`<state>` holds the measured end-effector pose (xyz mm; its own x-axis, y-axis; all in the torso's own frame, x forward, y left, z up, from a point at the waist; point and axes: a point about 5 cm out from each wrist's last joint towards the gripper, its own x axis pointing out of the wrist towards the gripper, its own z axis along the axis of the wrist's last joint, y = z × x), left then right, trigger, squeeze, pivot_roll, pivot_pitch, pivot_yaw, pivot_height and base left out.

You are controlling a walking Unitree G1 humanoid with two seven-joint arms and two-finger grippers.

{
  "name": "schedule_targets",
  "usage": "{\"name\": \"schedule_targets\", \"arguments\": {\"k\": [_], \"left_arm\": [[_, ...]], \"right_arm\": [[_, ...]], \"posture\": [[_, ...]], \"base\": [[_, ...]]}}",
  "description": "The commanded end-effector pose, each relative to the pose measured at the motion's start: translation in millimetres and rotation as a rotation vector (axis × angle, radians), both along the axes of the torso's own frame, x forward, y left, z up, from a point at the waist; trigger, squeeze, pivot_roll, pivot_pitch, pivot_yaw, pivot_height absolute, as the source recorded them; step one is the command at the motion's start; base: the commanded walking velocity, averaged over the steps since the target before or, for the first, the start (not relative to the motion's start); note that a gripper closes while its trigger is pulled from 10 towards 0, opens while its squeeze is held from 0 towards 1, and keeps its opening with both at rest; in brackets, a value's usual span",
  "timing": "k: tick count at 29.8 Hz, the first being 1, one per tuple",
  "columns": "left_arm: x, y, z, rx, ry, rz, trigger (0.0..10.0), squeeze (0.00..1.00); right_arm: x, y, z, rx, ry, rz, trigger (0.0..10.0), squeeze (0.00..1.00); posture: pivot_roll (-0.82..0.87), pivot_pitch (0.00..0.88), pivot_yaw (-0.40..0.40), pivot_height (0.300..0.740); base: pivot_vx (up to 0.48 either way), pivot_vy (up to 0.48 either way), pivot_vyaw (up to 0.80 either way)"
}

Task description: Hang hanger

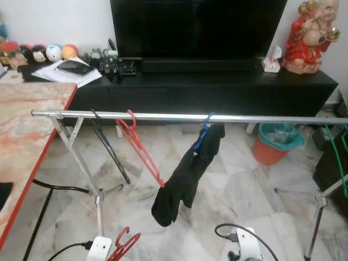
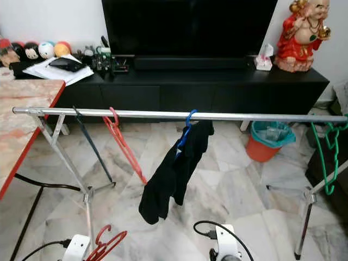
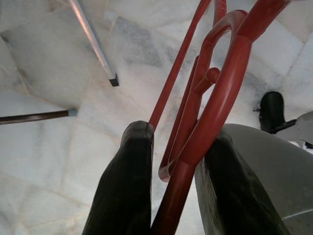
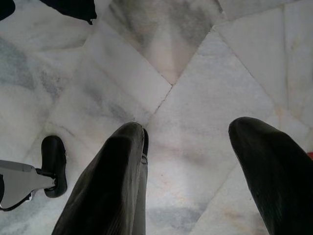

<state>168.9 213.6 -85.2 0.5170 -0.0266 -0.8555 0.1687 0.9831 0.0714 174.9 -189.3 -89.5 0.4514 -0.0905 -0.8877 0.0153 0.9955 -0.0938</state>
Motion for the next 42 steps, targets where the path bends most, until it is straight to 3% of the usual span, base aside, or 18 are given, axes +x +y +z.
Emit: {"name": "schedule_targets", "arguments": {"k": [1,15,20,42], "left_arm": [[-0.6,-1.0,-0.5,0.012,-0.001,-0.016,10.0,0.00],[0.1,-0.7,-0.1,0.015,-0.006,-0.010,10.0,0.00],[0.1,-0.9,-0.2,0.015,-0.006,-0.008,10.0,0.00],[0.6,-2.8,-0.5,0.022,-0.012,-0.004,10.0,0.00]], "right_arm": [[-1.4,-5.4,0.1,-0.010,0.007,-0.009,10.0,0.00],[-0.8,-5.4,0.3,-0.014,0.009,0.011,10.0,0.00],[0.8,-5.7,1.1,-0.026,0.013,0.070,10.0,0.00],[0.1,-5.6,0.8,-0.018,0.022,0.067,10.0,0.00]], "posture": [[0.04,0.000,-0.022,0.740],[0.04,0.000,-0.021,0.740],[0.04,0.000,-0.023,0.740],[0.03,0.000,-0.025,0.740]], "base": [[0.000,-0.442,0.00],[0.000,-0.433,0.00],[0.000,-0.425,0.40],[0.000,-0.418,0.11]]}}
